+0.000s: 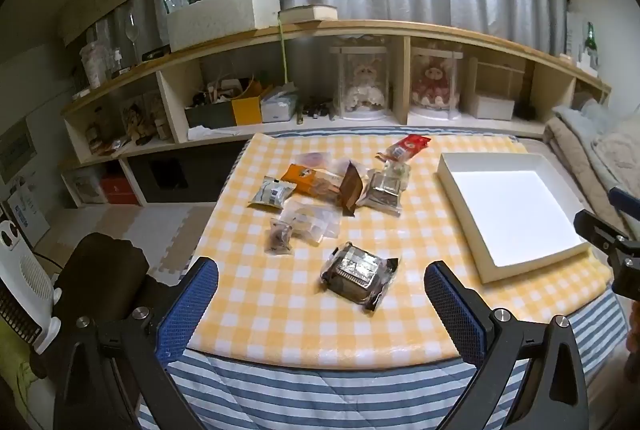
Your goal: Organize snacks
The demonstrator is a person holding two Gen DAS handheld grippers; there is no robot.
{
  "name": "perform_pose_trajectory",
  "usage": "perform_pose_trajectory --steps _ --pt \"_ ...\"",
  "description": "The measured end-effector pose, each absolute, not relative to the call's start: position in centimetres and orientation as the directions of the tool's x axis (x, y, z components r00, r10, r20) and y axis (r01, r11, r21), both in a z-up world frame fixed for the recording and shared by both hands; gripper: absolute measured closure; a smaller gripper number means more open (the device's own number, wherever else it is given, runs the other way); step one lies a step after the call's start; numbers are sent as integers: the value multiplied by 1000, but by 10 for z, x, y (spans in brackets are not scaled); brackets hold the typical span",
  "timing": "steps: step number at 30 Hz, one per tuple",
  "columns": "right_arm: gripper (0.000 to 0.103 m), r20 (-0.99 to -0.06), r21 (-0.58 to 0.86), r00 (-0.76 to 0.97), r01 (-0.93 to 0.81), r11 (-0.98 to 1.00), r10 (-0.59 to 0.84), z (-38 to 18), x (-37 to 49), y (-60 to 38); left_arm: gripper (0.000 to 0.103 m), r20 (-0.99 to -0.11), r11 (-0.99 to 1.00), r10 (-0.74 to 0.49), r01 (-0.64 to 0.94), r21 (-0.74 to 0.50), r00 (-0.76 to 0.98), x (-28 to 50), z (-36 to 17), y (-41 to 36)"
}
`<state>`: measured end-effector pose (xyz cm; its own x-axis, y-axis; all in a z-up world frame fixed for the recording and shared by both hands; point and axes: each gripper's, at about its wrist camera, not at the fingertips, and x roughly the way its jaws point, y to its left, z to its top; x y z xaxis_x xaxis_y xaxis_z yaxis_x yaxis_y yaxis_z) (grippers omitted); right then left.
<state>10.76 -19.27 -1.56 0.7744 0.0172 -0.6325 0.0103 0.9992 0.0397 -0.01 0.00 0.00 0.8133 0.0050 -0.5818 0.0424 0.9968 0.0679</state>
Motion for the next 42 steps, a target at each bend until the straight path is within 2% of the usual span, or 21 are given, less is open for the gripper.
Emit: perform_pose_trajectory --steps 42 --pt "0 -624 28 781 8 1000 11 -12 107 -192 0 -583 997 -2 47 62 813 0 2 -3"
